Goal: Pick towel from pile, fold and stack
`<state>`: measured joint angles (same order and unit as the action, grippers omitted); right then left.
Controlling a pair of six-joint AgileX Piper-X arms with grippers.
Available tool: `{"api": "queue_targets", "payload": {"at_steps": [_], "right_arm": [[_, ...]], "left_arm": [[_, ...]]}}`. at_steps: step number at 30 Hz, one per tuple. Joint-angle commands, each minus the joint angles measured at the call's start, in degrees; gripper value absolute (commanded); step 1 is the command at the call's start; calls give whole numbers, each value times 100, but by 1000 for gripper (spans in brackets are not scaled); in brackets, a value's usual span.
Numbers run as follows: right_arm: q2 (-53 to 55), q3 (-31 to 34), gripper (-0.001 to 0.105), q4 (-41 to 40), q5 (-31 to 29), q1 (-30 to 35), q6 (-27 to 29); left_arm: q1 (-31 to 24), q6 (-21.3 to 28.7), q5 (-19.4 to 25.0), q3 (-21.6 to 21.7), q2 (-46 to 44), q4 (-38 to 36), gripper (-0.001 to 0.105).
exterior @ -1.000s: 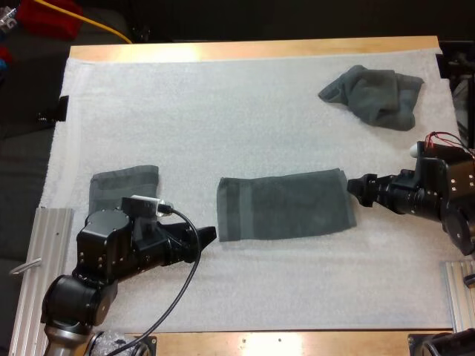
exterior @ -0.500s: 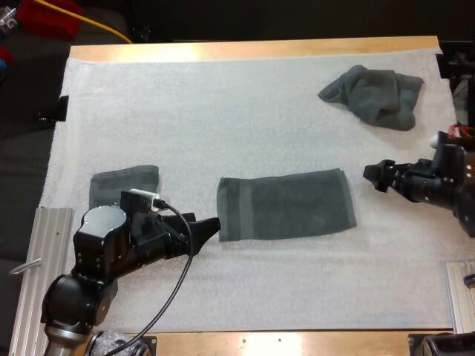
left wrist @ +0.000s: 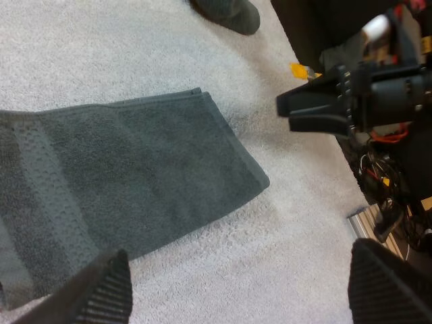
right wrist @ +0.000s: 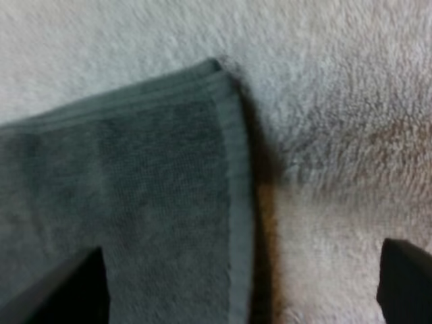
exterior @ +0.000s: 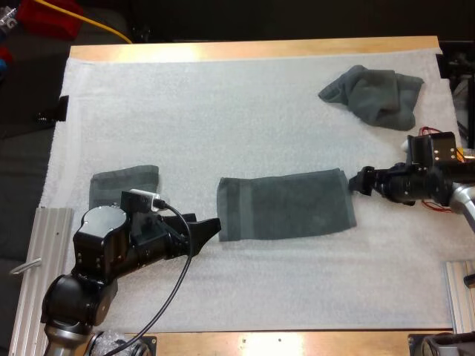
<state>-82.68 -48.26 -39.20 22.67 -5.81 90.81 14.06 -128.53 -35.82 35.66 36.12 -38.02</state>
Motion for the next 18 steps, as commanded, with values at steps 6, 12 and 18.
{"api": "queue_targets", "payload": {"at_steps": [6,12,18], "right_arm": [[-356,-40,78,40,42,32,176],[-600,-40,78,67,67,32,196],[-740,-40,78,67,68,32,196]], "left_arm": [[21,-14,-66,35,-18,57,65],[21,-14,-91,35,-18,57,65],[21,-14,-91,35,-18,57,65]]}}
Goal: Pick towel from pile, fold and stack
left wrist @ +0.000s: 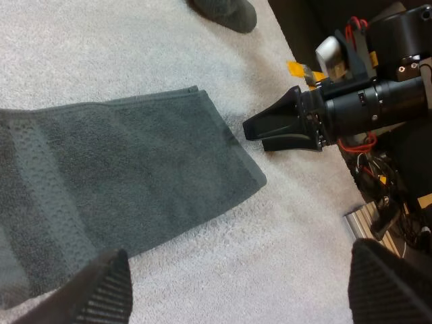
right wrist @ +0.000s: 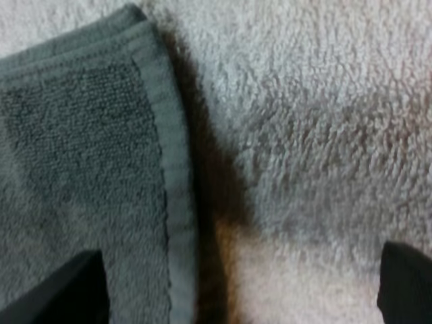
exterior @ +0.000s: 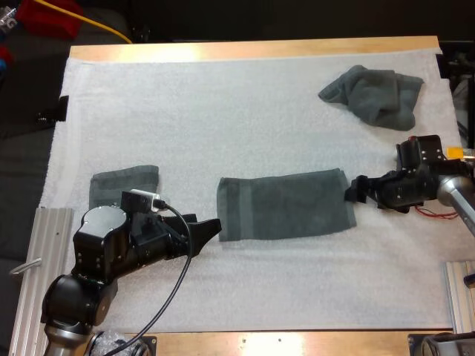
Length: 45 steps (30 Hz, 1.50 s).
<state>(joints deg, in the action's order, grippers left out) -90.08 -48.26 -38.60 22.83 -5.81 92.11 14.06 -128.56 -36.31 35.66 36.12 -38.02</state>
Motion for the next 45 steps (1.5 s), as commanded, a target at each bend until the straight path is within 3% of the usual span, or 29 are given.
{"api": "queue_targets", "payload": {"at_steps": [1,11,15,32,45], "right_arm": [[3,-27,78,29,53,32,65],[3,-27,78,13,54,32,286],[3,-27,78,-26,501,11,286],[-169,-27,78,86,319,-599,-239],[-517,-27,78,189,1502,-926,-800]], "left_arm": [[21,-11,-41,35,-18,57,65],[21,-11,-80,35,-18,57,65],[21,-11,-80,35,-18,57,65],[21,-103,-123,35,-18,67,65],[21,-102,-199,35,-18,67,65]]}}
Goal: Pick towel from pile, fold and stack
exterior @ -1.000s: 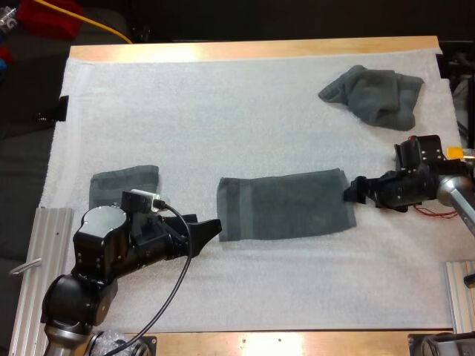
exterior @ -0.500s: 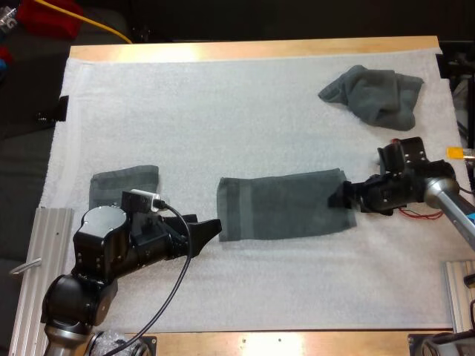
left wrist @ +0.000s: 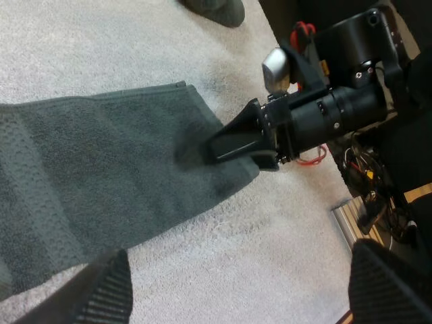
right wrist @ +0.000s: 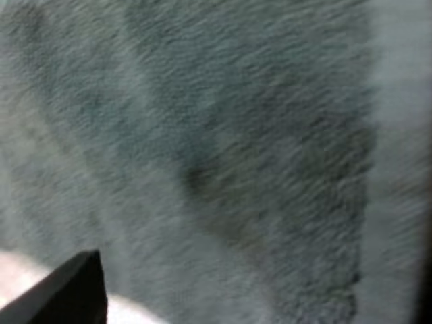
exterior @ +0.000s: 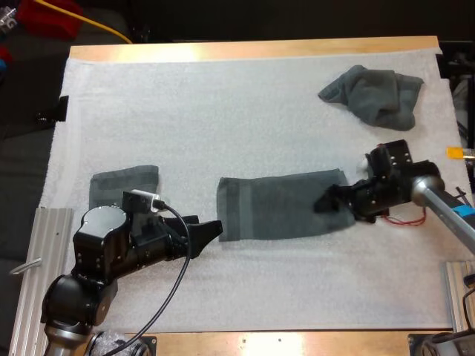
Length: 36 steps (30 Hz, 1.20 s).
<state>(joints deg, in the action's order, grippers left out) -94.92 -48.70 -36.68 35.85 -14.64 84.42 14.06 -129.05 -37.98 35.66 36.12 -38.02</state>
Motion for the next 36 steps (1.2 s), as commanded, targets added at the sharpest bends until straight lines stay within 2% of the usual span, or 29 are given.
{"api": "queue_targets", "payload": {"at_steps": [1,7,8,10,12,13,15,20,25,33,36], "right_arm": [[-34,17,78,4,211,-54,-80],[-34,17,77,93,163,-67,-371],[-34,17,74,93,109,-67,-371],[-34,17,62,93,8,-67,-399],[-34,17,44,73,-108,-67,-501],[-34,17,41,73,-139,-67,-503],[-21,17,26,76,-252,-67,-502],[218,17,2,18,-836,-67,-475],[629,17,1,-239,-1463,-67,-209],[1245,17,1,-1400,-3149,-67,738],[1479,17,1,-1619,-3722,-67,926]], "left_arm": [[21,-53,-33,35,-18,67,65],[21,-53,-33,35,-18,67,65],[21,-53,-37,35,-18,67,65],[21,-53,-37,35,-18,67,65],[21,-53,-47,35,-18,67,65],[21,-53,-61,35,-18,67,65],[21,-53,-99,35,-18,67,65],[21,-53,-171,35,-18,67,65],[21,-53,-170,35,-18,67,65],[21,-53,-170,35,-18,67,65],[21,-53,-168,35,-18,40,65]]}}
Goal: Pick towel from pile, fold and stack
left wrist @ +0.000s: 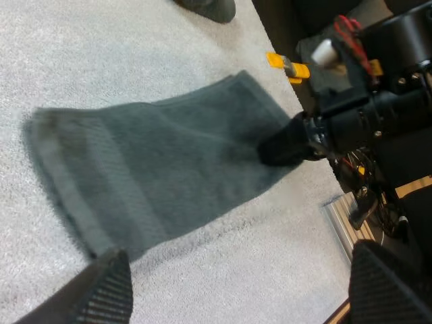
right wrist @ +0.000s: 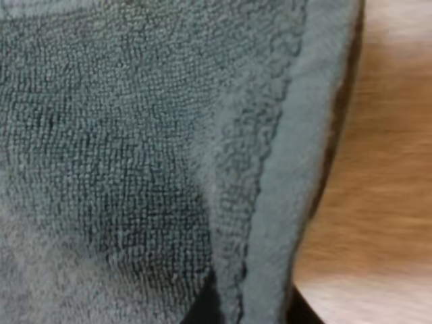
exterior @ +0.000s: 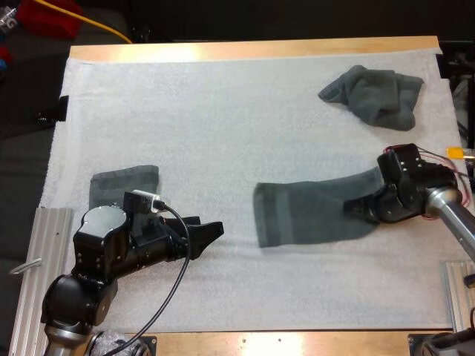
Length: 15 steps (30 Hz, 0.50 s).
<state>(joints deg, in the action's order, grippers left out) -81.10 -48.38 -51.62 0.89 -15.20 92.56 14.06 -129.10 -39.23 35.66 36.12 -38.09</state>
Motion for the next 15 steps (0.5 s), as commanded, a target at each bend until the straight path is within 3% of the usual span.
{"api": "queue_targets", "payload": {"at_steps": [1,6,15], "right_arm": [[155,-15,1,-166,-377,-12,162],[542,-27,1,-370,-1281,-12,328],[776,-27,1,-403,-1439,-129,372]], "left_arm": [[21,-48,-13,35,-18,12,65],[21,-48,209,35,-18,-477,65],[21,-48,542,35,-18,-1134,65]]}}
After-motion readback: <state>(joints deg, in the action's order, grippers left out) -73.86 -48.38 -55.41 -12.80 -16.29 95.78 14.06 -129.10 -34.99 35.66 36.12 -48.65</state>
